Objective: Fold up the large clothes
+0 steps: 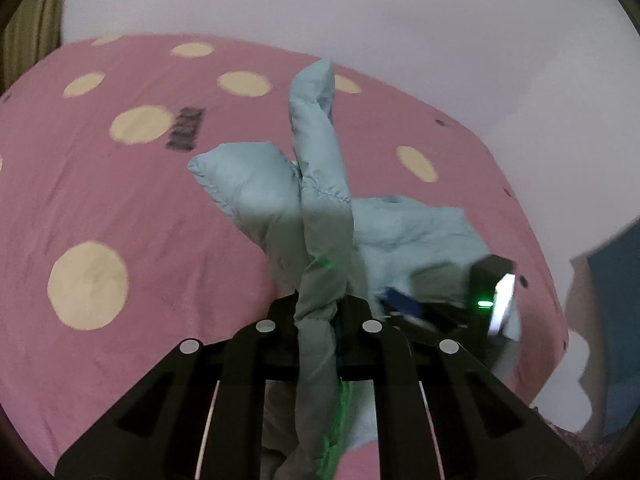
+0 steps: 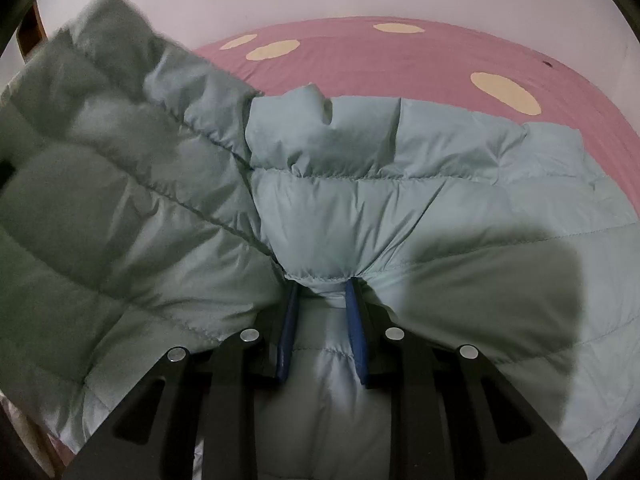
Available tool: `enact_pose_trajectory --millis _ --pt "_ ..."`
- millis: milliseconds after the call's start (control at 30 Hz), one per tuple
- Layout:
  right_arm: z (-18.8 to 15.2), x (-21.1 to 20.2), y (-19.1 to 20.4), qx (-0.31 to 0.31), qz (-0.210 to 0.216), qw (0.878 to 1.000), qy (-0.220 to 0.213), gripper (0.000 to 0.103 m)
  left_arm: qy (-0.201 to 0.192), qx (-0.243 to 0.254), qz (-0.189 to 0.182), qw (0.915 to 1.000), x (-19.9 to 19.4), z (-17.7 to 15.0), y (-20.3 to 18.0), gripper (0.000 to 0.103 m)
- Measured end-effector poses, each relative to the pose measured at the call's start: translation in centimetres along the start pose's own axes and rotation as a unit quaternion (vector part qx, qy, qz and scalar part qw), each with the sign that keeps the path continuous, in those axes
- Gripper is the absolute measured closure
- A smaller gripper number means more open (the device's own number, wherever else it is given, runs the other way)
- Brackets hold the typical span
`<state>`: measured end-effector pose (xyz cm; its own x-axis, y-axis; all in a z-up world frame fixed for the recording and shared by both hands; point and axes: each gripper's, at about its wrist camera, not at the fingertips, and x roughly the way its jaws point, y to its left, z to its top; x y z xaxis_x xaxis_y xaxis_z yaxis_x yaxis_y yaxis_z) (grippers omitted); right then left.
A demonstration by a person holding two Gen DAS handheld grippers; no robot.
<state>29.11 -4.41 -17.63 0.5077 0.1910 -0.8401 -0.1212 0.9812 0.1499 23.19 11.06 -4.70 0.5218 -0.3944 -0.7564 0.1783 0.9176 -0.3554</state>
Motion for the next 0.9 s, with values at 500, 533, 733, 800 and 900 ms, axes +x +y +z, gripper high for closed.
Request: enact_pose_trajectory --millis 500,533,733,800,900 --pt "-0.3 -8.0 -6.8 0.064 0.016 0.996 -0.061 0.077 -0.001 0.089 0.020 0.9958 1.3 1.6 -12.9 0.093" --pt "-0.6 -8.6 -7.6 0.070 0.015 0.995 -0.065 0.077 0.002 0.097 0.024 0.9950 1.9 1.6 -14.1 0.093" --pt "-2.9 -11.8 -13.2 0.111 -0.004 0.990 -0.081 0.077 0.024 0.126 0.023 0.9915 5.9 0.9 -19.6 0.093" --pt "-3.6 -12.6 -14.7 0.129 -0.007 0.988 -0.085 0.077 0.032 0.133 0.021 0.9903 7.4 0.4 -21.2 0.093" --pt "-4.9 -13.6 -17.1 0.154 -0.014 0.984 -0.089 0.077 0.051 0.147 0.019 0.9876 10.6 -0.8 -24.0 0.093"
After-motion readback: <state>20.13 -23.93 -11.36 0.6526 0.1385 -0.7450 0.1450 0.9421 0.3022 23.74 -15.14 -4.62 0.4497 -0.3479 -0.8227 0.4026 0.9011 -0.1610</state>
